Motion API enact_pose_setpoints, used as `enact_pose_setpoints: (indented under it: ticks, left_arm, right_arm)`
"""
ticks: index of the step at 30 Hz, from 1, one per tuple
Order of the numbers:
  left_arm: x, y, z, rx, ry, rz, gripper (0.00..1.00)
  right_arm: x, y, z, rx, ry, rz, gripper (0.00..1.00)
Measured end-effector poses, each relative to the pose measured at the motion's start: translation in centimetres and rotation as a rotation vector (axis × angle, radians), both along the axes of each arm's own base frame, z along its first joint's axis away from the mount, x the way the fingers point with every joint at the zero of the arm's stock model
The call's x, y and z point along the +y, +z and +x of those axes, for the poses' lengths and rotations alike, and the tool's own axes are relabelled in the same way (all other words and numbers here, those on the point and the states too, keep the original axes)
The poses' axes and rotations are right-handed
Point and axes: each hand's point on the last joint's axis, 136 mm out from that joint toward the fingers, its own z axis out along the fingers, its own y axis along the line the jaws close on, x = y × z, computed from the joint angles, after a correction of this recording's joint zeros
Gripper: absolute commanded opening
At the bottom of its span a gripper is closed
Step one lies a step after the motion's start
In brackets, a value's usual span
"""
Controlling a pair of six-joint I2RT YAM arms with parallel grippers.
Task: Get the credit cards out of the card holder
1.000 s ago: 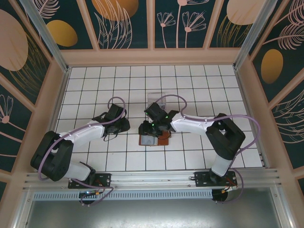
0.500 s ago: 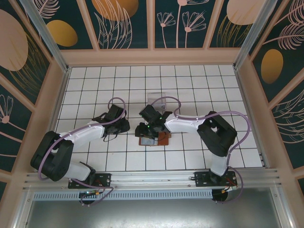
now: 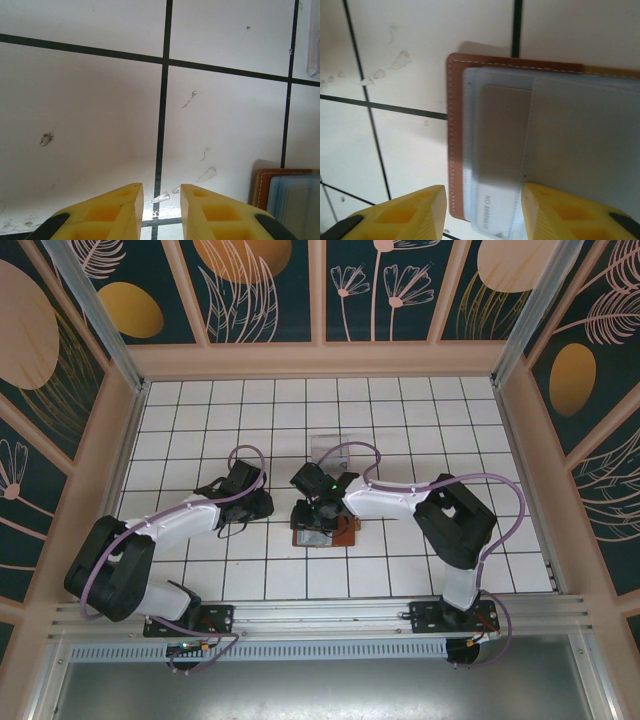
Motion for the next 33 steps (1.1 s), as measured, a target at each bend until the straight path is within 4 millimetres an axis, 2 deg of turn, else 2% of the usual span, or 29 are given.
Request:
enact_pose_setpoints:
  ticks: [14, 20, 29, 33]
  left_arm:
    - [-0.1, 0.0, 0.0, 0.001, -0.004, -0.002, 0.27]
    - [-0.3, 0.1, 0.0, 0.003, -0.016, -0.008, 0.27]
    - [-1.5, 0.9, 0.4, 0.003, -0.041, -0.056, 0.26]
    - [-2.2, 1.1, 0.2, 0.012, -0.061, -0.079, 0.26]
  right_arm:
    - [-2.7, -0.2, 0.1, -0.068, -0.013, -0.289, 0.50]
    - [-4.6, 0.6, 0.4, -0.100, -0.038, -0.391, 0.52]
    - [-7.2, 0.6, 0.4, -0.121, -0.047, -0.499, 0.52]
    - [-8.9, 0.6, 0.1, -0.122, -0.052, -0.542, 0.52]
